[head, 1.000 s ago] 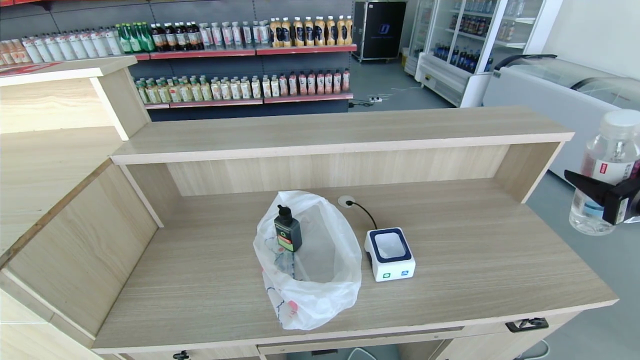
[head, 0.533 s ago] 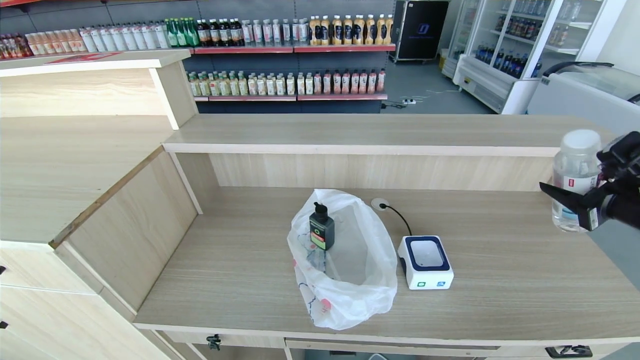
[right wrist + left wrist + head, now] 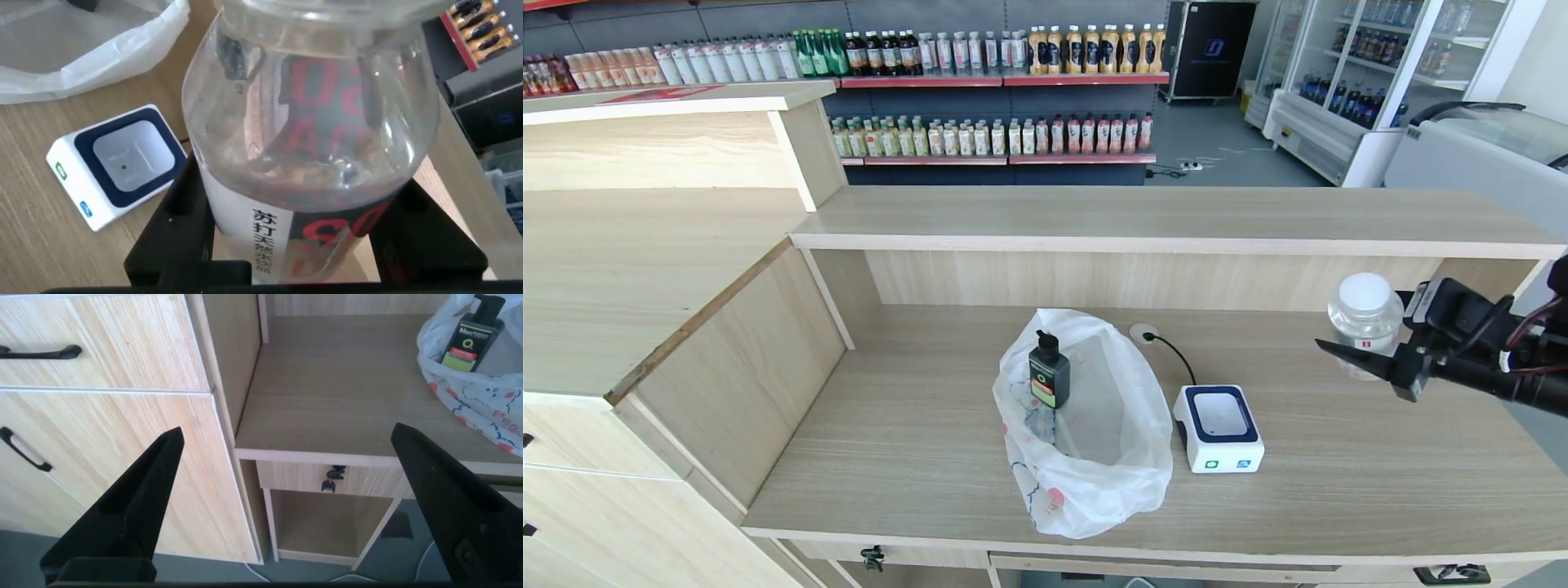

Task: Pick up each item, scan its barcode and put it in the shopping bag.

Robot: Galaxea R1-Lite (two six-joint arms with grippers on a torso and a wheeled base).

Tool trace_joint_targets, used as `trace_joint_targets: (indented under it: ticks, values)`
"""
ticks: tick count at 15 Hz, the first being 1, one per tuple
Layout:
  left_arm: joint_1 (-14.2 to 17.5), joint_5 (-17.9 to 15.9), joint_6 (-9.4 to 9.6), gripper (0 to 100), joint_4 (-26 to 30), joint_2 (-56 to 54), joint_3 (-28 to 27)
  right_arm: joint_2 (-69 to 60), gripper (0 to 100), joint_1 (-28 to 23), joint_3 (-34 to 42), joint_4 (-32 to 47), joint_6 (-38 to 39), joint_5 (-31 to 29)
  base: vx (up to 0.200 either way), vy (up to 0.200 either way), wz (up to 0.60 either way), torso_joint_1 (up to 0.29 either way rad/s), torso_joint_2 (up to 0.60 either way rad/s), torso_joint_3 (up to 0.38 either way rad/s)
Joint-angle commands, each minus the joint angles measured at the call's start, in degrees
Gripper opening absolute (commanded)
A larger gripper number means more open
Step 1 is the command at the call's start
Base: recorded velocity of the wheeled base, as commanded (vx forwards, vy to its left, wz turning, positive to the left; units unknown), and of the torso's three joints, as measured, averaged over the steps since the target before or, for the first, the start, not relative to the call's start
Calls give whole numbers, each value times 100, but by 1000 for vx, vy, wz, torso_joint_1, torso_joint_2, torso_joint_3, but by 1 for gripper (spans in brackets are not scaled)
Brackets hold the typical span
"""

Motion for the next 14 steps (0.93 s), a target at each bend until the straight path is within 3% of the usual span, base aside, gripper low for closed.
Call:
trace_joint_targets:
  ticks: [1,5,10,12,14]
  values:
    - [0,4,2,100,2,-2,0,388,0,252,-233,-13,-17,71,0,0,0,0,0,0]
    - [0,4,2,100,2,-2,0,740,0,436,-725,48,-351,413,0,0,0,0,0,0]
    - [0,4,2,100,2,-2,0,837,0,568,-699,75,-747,589,0,0,0,0,0,0]
    - [0,4,2,100,2,-2,0,854,0,577,-725,303,-817,712,0,0,0,0,0,0]
    - [0,4,2,100,2,-2,0,845,0,463,-725,804,-1406,765,0,0,0,0,0,0]
